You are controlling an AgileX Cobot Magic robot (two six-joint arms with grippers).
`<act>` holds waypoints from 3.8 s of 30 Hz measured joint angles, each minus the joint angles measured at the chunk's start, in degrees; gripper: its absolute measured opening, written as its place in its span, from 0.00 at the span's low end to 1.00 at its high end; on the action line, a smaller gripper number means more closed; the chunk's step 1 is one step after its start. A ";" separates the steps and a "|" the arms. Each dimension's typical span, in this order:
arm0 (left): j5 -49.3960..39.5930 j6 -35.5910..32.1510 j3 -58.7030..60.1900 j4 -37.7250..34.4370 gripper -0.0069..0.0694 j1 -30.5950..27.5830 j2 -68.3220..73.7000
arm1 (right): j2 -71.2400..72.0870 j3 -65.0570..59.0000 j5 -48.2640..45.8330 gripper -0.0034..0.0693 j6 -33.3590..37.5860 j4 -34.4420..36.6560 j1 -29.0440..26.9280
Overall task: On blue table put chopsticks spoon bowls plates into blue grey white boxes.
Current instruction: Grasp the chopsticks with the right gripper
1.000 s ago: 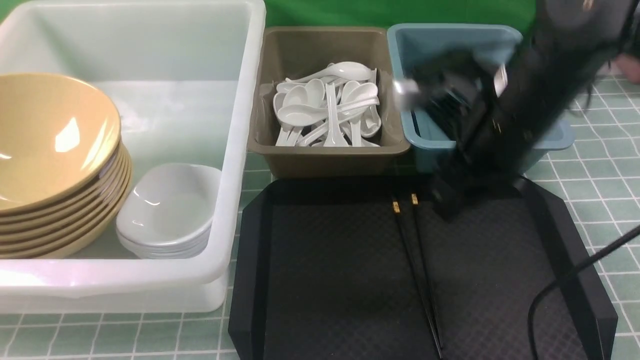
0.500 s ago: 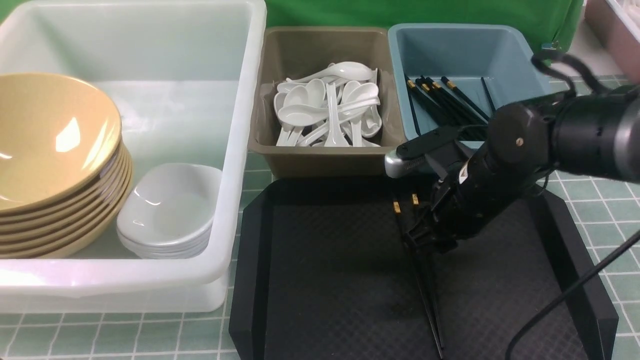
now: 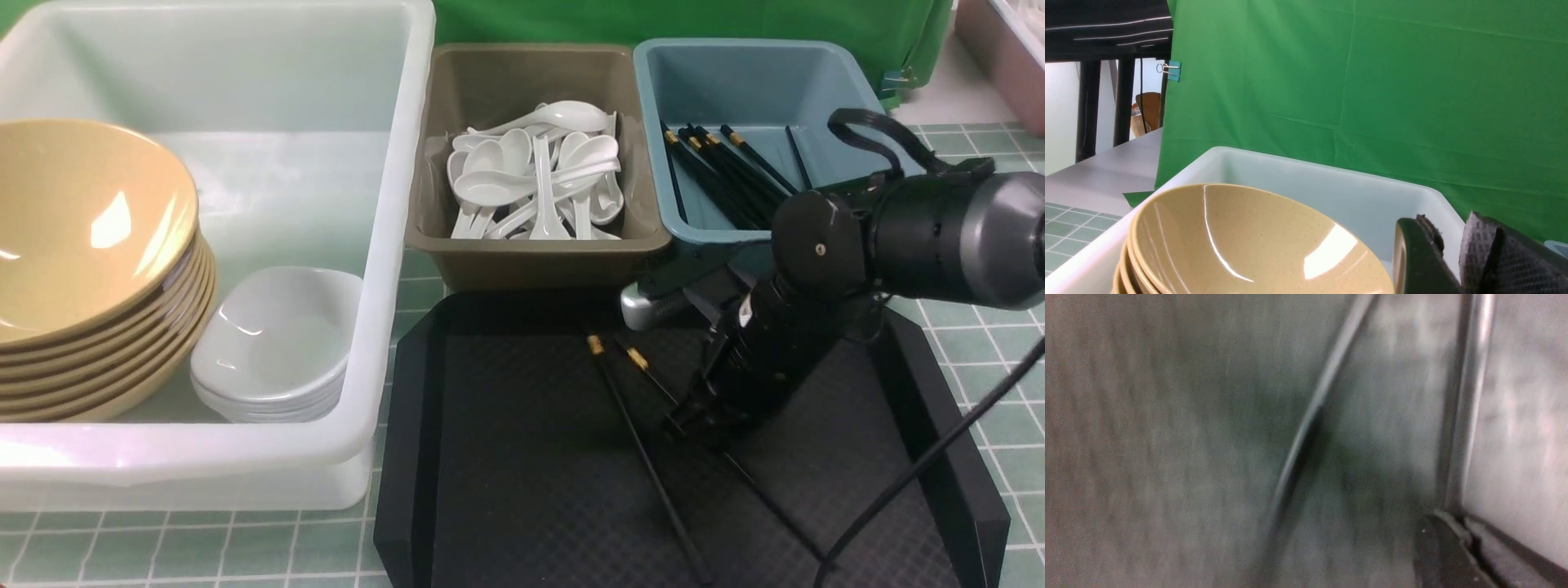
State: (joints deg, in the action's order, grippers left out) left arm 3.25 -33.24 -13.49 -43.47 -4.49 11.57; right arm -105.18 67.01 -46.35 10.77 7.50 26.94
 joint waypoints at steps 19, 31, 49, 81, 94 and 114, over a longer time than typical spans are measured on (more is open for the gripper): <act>0.70 0.00 0.00 0.00 0.26 0.00 0.00 | 14.80 1.92 44.89 0.10 5.42 -0.63 -5.21; 0.64 0.00 0.14 0.00 0.26 0.00 0.00 | 2.64 3.70 -3.40 0.43 15.01 -2.36 -4.57; 2.80 0.06 1.76 0.00 0.26 0.00 0.00 | -5.20 5.02 -3.08 0.20 19.52 -0.26 -4.57; 3.88 0.17 1.78 0.00 0.26 0.00 0.00 | 10.54 4.25 -5.04 0.14 31.44 10.69 0.53; 3.02 0.17 1.78 0.00 0.26 0.00 0.00 | -5.85 4.54 9.86 0.37 30.08 5.76 6.05; 3.82 0.22 1.78 -0.01 0.26 0.00 0.00 | 8.23 16.75 32.06 0.10 25.39 3.56 -2.39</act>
State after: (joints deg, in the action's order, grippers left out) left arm 7.06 -33.02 -11.71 -43.48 -4.49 11.57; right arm -96.94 83.75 -14.29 36.16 11.06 24.55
